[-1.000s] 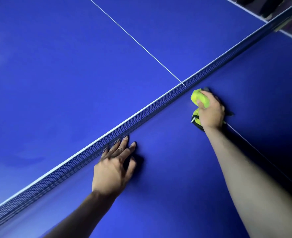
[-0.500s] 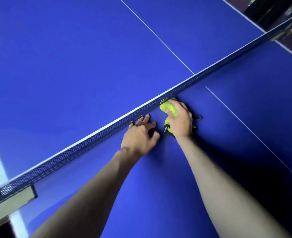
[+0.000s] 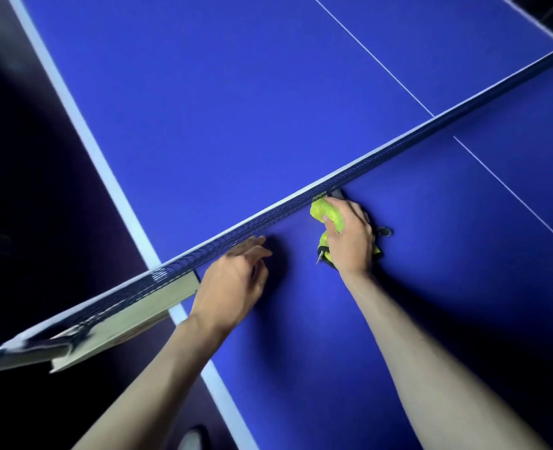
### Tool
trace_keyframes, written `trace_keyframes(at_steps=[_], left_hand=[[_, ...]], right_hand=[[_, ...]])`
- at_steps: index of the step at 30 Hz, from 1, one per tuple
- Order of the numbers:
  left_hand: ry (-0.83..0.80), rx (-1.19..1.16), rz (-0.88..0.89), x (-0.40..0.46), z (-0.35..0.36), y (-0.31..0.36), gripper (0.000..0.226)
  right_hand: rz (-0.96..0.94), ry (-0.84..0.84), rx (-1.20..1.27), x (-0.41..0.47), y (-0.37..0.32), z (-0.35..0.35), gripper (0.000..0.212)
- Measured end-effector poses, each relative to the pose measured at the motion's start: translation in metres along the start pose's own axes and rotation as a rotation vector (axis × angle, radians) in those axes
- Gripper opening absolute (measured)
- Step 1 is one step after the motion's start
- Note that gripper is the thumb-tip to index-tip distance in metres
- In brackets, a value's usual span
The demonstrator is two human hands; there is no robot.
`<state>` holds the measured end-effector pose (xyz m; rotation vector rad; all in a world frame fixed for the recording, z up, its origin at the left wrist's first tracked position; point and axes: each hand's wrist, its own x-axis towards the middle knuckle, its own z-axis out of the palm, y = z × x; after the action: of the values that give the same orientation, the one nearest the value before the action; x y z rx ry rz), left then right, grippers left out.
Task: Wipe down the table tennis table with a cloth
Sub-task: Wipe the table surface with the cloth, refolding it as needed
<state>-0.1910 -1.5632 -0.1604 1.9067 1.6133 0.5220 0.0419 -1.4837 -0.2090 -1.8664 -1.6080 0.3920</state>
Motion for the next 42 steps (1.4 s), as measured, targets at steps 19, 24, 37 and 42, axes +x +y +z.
trace_keyframes(at_steps=[19,24,37,42], left_hand=[[0.205,-0.096,-0.069,-0.150,-0.108,-0.064,0.022],[0.183,-0.070,-0.056,-0.186,-0.122,-0.070,0.022],[0.171,-0.092,-0.126,-0.277,-0.184,-0.040,0.022],[0.143,-0.219,-0.142,-0.302,-0.192,0.011,0.024]], right_hand=[[-0.097,-0.062,0.014,-0.194,-0.142,0.067,0.060],[-0.220,-0.206,0.002,-0.257,-0.171,0.077,0.064],[0.247,-0.242,0.452,-0.371,-0.254,-0.018,0.043],[0.331,-0.076,0.474,-0.359,-0.269,-0.096,0.039]])
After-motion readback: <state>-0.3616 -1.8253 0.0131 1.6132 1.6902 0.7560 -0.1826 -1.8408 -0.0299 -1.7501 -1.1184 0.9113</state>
